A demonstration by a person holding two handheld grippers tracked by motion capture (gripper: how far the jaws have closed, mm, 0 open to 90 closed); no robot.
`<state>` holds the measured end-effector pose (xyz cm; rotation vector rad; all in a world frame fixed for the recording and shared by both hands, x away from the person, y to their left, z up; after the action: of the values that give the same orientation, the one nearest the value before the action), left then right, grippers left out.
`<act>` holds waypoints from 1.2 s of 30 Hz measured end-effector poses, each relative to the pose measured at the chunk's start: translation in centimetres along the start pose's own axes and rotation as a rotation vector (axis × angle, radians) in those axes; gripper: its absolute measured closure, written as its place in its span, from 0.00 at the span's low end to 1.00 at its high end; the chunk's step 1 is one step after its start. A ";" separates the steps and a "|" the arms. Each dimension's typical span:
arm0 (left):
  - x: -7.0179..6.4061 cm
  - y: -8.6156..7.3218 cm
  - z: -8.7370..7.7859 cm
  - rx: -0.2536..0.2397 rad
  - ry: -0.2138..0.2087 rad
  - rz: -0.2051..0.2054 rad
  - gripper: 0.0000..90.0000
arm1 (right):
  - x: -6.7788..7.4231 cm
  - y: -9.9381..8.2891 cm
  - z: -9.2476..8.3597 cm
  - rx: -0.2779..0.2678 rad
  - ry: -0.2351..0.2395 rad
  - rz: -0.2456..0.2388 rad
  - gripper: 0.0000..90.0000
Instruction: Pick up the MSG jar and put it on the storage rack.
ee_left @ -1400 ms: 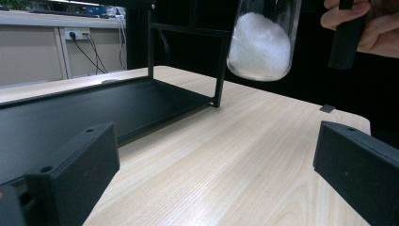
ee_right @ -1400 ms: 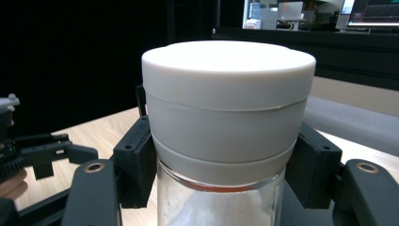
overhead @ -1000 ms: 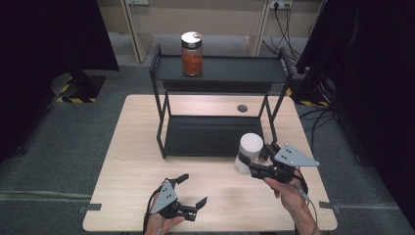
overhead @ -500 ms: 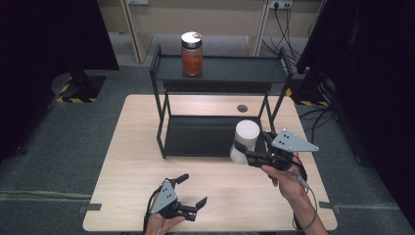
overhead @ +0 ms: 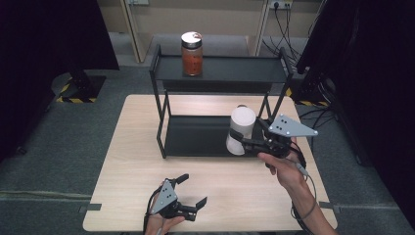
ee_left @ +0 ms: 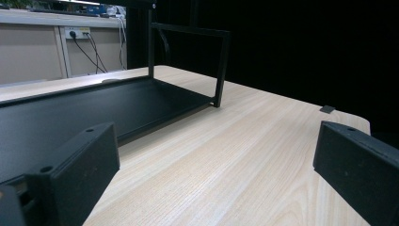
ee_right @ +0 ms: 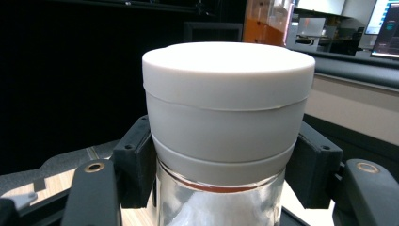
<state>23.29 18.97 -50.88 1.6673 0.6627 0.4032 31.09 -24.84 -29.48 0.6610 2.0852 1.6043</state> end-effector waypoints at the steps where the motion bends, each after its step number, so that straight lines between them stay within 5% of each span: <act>1: 0.0 0.0 0.0 0.000 0.001 -0.002 0.00 | 0.0 0.2 0.1 -0.002 0.003 0.002 0.39; 36: 0.1 0.0 0.0 0.004 0.002 -0.005 0.00 | -1.8 9.6 3.6 0.001 -0.032 0.003 0.39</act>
<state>23.38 19.04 -50.92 1.6691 0.6688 0.4002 35.75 -21.09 -20.99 0.6860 2.0633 1.5840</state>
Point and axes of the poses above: each handheld gripper's, and its own axes: z roughly forward along the jaws, y roughly out of its top, x roughly to its left, the point moved 5 cm from there along z, roughly forward along the jaws, and after that the axes turned 7 degrees about x, right-handed, at the moved point
